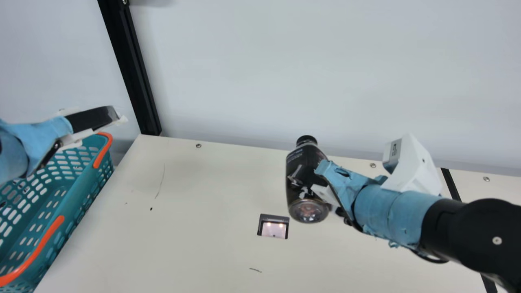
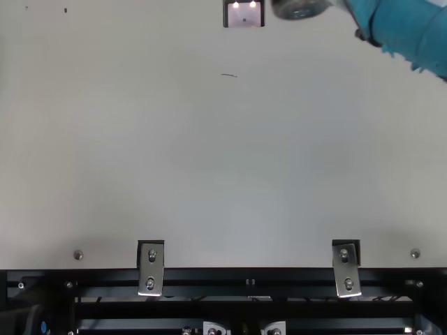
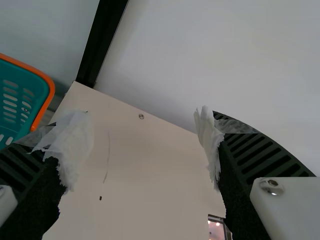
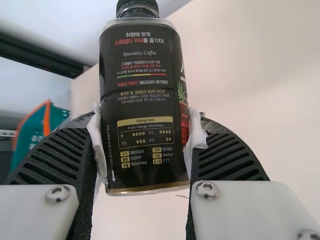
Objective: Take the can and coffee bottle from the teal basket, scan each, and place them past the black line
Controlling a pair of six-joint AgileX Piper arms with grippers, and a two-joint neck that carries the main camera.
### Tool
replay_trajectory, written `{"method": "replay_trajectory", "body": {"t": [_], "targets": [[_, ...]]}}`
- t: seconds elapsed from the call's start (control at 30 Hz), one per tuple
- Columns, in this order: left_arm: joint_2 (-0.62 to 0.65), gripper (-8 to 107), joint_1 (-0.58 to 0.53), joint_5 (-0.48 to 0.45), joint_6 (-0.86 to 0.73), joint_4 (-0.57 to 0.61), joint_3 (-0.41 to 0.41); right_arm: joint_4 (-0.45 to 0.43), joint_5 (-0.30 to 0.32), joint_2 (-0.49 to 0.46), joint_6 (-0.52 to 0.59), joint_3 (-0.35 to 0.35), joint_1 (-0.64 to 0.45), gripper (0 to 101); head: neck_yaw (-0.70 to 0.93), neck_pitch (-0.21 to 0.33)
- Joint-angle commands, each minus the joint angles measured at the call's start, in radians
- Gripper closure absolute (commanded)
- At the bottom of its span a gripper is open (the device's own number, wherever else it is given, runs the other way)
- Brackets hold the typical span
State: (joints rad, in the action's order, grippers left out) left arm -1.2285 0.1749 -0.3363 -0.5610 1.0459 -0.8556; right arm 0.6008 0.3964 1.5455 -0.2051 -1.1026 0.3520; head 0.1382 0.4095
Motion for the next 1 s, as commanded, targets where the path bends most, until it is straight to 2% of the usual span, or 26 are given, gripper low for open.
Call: {"method": "replay_trajectory", "body": {"t": [0.0, 0.07, 0.17, 0.27, 0.43, 0.53, 0.67, 0.8, 0.9, 0.97], "targets": [[0.0, 9, 0.0, 0.0, 0.0, 0.0, 0.0, 0.0, 0.0, 0.0, 0.0, 0.0, 0.0, 101, -0.014, 0.027], [0.0, 9, 0.0, 0.0, 0.0, 0.0, 0.0, -0.085, 0.023, -0.006, -0.058, -0.029, 0.01, 101, -0.014, 0.027], [0.0, 9, 0.0, 0.0, 0.0, 0.0, 0.0, -0.184, 0.036, -0.008, -0.105, -0.035, 0.012, 101, -0.014, 0.027], [0.0, 9, 0.0, 0.0, 0.0, 0.0, 0.0, -0.202, 0.04, -0.007, -0.094, -0.035, 0.007, 101, -0.014, 0.027], [0.0, 9, 0.0, 0.0, 0.0, 0.0, 0.0, -0.351, 0.025, -0.012, -0.152, -0.033, -0.006, 101, -0.014, 0.027], [0.0, 9, 0.0, 0.0, 0.0, 0.0, 0.0, -0.499, -0.002, -0.019, -0.223, -0.031, -0.001, 101, -0.014, 0.027], [0.0, 9, 0.0, 0.0, 0.0, 0.0, 0.0, -0.747, -0.017, -0.028, -0.355, -0.039, 0.011, 101, -0.014, 0.027], [0.0, 9, 0.0, 0.0, 0.0, 0.0, 0.0, -0.973, 0.022, -0.029, -0.491, -0.075, 0.057, 101, -0.014, 0.027], [0.0, 9, 0.0, 0.0, 0.0, 0.0, 0.0, -1.081, 0.066, -0.015, -0.564, -0.109, 0.12, 101, -0.014, 0.027], [0.0, 9, 0.0, 0.0, 0.0, 0.0, 0.0, -1.123, 0.098, 0.004, -0.593, -0.131, 0.172, 101, -0.014, 0.027]]}}
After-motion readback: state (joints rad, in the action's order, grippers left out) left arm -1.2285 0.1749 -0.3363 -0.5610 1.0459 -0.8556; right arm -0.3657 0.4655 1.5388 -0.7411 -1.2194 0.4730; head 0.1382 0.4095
